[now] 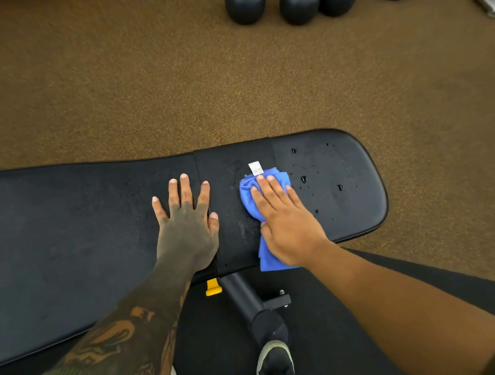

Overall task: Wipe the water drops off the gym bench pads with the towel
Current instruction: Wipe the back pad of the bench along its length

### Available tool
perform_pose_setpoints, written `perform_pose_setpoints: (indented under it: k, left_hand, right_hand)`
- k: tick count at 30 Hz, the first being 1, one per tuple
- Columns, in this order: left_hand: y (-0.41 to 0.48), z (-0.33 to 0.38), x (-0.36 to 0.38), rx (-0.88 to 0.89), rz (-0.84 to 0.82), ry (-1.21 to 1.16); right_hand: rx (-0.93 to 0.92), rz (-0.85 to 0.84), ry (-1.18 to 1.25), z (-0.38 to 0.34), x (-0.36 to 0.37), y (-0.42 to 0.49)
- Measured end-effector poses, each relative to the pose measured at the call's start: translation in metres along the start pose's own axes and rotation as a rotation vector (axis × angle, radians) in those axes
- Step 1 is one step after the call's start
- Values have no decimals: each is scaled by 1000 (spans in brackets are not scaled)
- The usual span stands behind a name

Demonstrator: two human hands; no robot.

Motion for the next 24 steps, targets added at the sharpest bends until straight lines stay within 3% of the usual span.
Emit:
perform_pose_setpoints:
  k: [7, 15, 20, 24]
  left_hand:
    - [2, 5, 4, -29, -1, 31]
    - [4, 7, 3, -31, 2, 50]
    - [9, 13, 5, -14, -14, 53]
    - [12, 14, 5, -21, -10, 68]
  right_hand:
    - [174, 42, 49, 44, -14, 31]
    - [80, 60, 30, 52, -2, 0]
    - [187, 63, 34, 98, -10, 14]
    - [213, 59, 49, 90, -14, 29]
Point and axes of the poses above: each hand's wrist, its own y-axis towards the middle knuckle, its own x-axis out of the palm, z = x × y, the point moved 9 cm from there along y, towards the middle knuckle, and after that the axes turned 8 degrees about x, right-handed, at the moved point
